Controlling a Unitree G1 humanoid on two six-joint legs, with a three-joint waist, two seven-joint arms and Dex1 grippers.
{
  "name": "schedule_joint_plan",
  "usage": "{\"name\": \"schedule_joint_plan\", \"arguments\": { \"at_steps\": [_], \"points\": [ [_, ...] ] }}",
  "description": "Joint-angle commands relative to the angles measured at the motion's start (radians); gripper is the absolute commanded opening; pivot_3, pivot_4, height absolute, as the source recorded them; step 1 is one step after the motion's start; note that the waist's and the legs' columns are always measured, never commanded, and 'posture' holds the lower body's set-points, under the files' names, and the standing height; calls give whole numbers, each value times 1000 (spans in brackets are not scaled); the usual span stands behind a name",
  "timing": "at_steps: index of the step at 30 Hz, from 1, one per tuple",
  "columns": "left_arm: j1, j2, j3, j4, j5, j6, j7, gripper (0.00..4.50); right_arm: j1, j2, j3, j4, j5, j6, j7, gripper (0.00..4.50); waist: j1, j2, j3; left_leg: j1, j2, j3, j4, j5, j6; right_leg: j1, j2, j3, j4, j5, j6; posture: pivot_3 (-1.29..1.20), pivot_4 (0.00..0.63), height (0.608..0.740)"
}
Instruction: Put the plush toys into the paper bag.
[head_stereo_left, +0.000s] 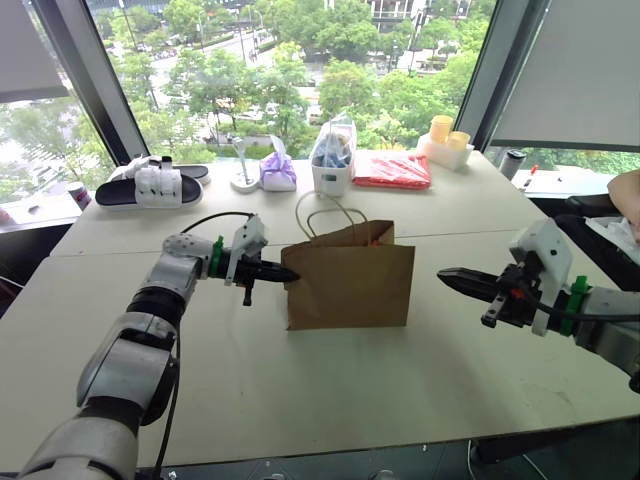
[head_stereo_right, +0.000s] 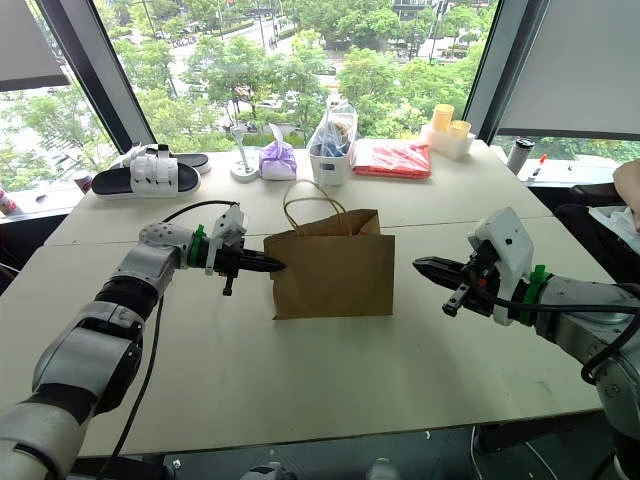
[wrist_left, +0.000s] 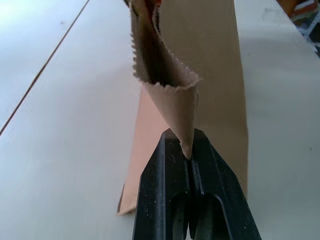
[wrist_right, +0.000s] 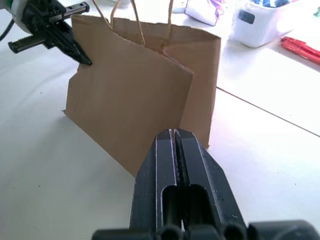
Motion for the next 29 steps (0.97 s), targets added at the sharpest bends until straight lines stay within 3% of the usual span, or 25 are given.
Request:
{"name": "schedule_joint_plan", "arguments": {
  "at_steps": [1,2,5,12,14,23,29],
  "points": [
    [-9,5,18,49,50,-57,-7,18,-16,2,10,-23,0,-40,-15,0,0,0,0,0,0,0,0,0,0,0,0,0,0,0,0,0,150,740],
    [-8,7,25,54,54,-52,-1,18,-21,1,20,-16,-2,-47,-16,0,0,0,0,0,0,0,0,0,0,0,0,0,1,0,0,0,150,740],
    [-5,16,55,51,50,-25,14,881,-27,-2,45,-2,-4,-65,-13,0,-2,0,0,0,0,0,1,0,0,0,0,0,1,0,0,0,150,740],
    [23,40,150,-71,-11,85,10,4346,-49,-11,92,42,-13,-101,3,0,-2,0,0,0,0,-1,1,0,0,0,0,0,2,0,0,0,150,740],
    [46,51,162,-135,-17,129,11,4435,-55,-12,104,53,-15,-109,8,0,-2,0,0,0,0,-1,1,0,0,0,0,0,2,0,0,0,150,740],
    [461,236,309,-869,-191,615,166,4435,-11,-82,105,56,-4,-98,84,0,-26,0,0,0,2,-2,-1,0,0,-2,0,0,3,0,0,0,150,740],
    [646,260,435,-1200,-357,859,327,4435,-2,-108,90,45,19,-84,111,0,-20,0,0,1,3,-3,0,0,0,-1,0,1,3,0,0,0,150,740]
  ]
}}
